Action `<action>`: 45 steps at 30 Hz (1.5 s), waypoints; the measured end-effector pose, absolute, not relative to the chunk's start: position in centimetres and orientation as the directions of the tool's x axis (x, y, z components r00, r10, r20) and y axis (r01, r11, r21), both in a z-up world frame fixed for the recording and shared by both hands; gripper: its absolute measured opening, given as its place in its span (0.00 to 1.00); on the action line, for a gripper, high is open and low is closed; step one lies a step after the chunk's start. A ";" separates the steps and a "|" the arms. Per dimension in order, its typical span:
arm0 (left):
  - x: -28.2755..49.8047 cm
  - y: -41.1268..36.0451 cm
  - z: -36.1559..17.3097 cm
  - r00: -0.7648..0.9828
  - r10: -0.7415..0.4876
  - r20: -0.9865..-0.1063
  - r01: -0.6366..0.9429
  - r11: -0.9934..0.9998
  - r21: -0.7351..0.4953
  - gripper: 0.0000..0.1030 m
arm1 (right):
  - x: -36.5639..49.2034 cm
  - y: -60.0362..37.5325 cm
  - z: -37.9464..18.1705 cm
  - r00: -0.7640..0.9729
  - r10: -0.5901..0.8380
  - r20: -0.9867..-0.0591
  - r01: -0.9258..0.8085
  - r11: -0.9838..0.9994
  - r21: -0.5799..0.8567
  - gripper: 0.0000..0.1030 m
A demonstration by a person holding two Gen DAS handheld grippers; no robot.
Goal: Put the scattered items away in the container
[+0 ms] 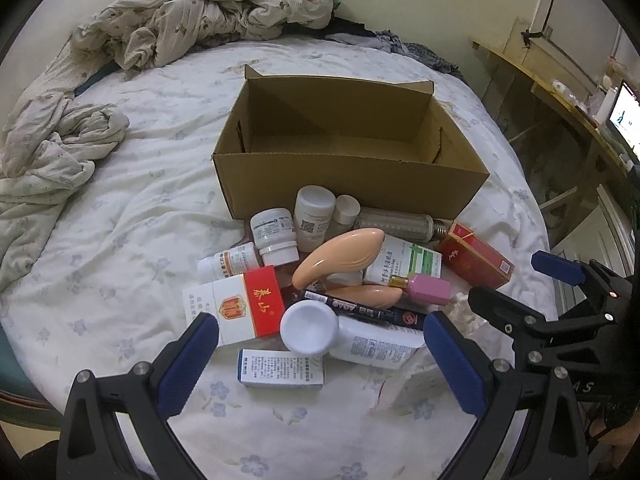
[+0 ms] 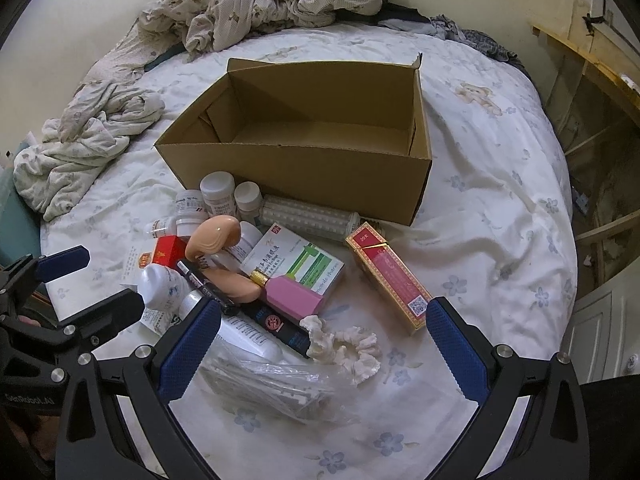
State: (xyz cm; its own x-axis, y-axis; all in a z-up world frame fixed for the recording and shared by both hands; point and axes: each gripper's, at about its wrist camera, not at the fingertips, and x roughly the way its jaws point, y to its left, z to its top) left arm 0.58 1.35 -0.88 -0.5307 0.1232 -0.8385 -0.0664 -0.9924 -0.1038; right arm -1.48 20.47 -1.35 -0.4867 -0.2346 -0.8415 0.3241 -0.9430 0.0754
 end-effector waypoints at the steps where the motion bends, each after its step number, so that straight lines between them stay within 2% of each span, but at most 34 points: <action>1: 0.6 1.3 -0.9 -0.531 0.122 -0.838 -0.066 -0.992 -0.103 1.00 | -1.5 20.5 -1.3 -0.487 -0.235 -0.841 0.325 -0.943 0.075 1.00; 15: 0.5 0.9 -0.7 -0.540 0.096 -0.836 -0.046 -0.995 -0.084 1.00 | -1.9 21.0 -0.6 -0.493 -0.250 -0.833 0.324 -0.942 0.091 1.00; 22: 0.1 -1.4 -0.7 -0.545 0.085 -0.834 0.036 -0.992 -0.124 1.00 | -4.3 26.8 2.8 -0.541 -0.208 -0.815 0.172 -0.976 0.135 1.00; 25: -0.2 -2.3 -1.2 -0.529 0.071 -0.846 0.072 -0.989 -0.128 0.99 | -5.4 28.7 3.5 -0.501 -0.205 -0.841 0.149 -0.977 0.149 1.00; 27: -0.1 -2.9 -1.1 -0.531 0.073 -0.844 0.094 -0.985 -0.144 0.99 | -6.3 29.9 3.7 -0.454 -0.251 -0.855 0.156 -0.967 0.201 1.00; 35: -0.1 -4.5 -0.8 -0.529 0.202 -0.825 0.105 -0.948 -0.299 0.99 | -9.3 29.7 1.3 -0.264 -0.236 -0.935 0.251 -0.953 0.170 0.99; 38: -0.1 -5.2 -1.0 -0.526 0.231 -0.818 0.117 -0.933 -0.339 0.99 | -9.4 27.8 -0.7 -0.205 -0.217 -0.954 0.338 -0.931 0.139 0.93; 41: 0.0 -5.9 -1.3 -0.520 0.297 -0.801 0.120 -0.903 -0.412 0.99 | -9.2 25.3 -2.7 -0.192 -0.122 -0.974 0.428 -0.903 0.029 0.76; 45: 0.2 -6.0 -1.1 -0.539 0.299 -0.787 0.113 -0.901 -0.419 0.99 | -8.8 22.3 -5.2 -0.211 -0.027 -0.977 0.534 -0.840 -0.092 0.56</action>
State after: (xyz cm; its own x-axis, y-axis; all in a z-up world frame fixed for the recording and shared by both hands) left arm 0.20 -6.04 -1.07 -0.5392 0.2986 -0.7874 0.1125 -0.9011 -0.4188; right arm -8.83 22.30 -5.20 -0.2112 -0.0275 -0.9771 0.5341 -0.8404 -0.0918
